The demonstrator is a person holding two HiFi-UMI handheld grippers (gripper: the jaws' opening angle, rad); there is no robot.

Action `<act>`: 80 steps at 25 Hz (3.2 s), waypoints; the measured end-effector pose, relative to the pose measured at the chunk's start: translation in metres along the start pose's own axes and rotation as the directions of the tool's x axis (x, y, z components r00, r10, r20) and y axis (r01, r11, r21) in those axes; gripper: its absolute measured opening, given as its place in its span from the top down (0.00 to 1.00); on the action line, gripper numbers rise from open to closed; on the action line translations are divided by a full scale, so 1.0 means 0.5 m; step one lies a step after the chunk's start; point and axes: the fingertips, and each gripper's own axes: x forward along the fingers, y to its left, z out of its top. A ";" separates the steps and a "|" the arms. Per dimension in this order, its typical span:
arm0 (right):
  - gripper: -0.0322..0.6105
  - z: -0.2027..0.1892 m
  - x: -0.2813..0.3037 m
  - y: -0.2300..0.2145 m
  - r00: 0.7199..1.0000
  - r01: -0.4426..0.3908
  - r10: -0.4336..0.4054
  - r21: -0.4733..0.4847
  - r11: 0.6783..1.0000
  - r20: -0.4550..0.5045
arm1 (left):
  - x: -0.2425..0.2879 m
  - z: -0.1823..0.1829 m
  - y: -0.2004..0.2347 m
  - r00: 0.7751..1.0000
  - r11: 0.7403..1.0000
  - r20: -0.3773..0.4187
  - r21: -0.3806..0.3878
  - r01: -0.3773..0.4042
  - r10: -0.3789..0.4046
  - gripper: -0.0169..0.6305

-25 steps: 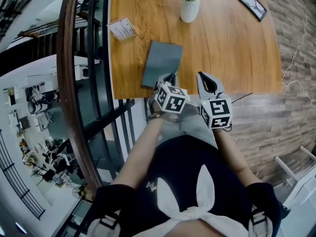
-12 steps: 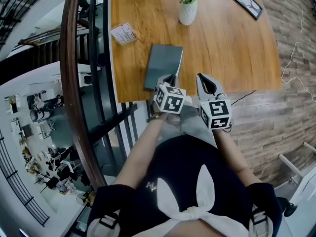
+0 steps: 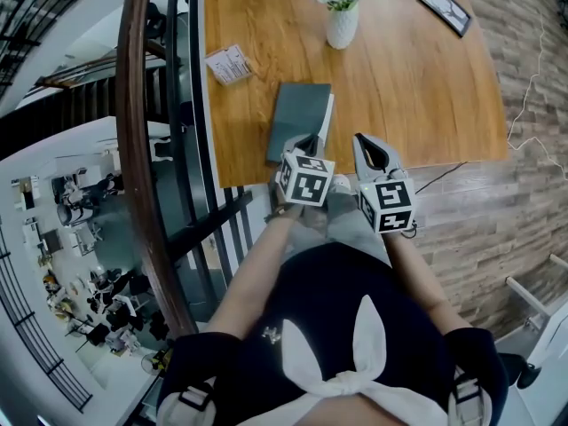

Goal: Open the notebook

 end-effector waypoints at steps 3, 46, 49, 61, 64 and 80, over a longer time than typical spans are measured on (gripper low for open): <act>0.95 0.003 0.001 0.008 1.000 0.005 -0.005 0.005 1.000 0.003 | -0.012 0.006 0.005 1.000 1.000 0.010 -0.006 0.008 -0.008 0.91; 0.95 0.038 0.009 0.083 0.999 0.006 -0.006 -0.007 1.000 0.051 | -0.134 0.052 0.108 0.991 0.998 0.131 -0.058 -0.011 0.019 0.92; 0.95 0.040 0.012 0.083 0.999 0.006 -0.006 -0.007 1.000 0.049 | -0.135 0.054 0.122 0.990 0.998 0.140 -0.059 -0.027 0.035 0.92; 0.95 0.045 0.022 0.096 0.999 -0.006 0.007 -0.016 1.000 0.050 | -0.157 0.058 0.168 0.984 0.993 0.163 -0.095 -0.064 0.079 0.92; 0.95 0.046 0.025 0.101 0.999 -0.010 0.011 -0.017 1.000 0.050 | -0.162 0.058 0.178 0.983 0.992 0.165 -0.109 -0.066 0.083 0.92; 0.95 0.049 0.037 0.117 0.999 -0.026 0.027 -0.027 0.999 0.040 | -0.185 0.052 0.240 0.979 0.979 0.165 -0.184 -0.088 0.119 0.92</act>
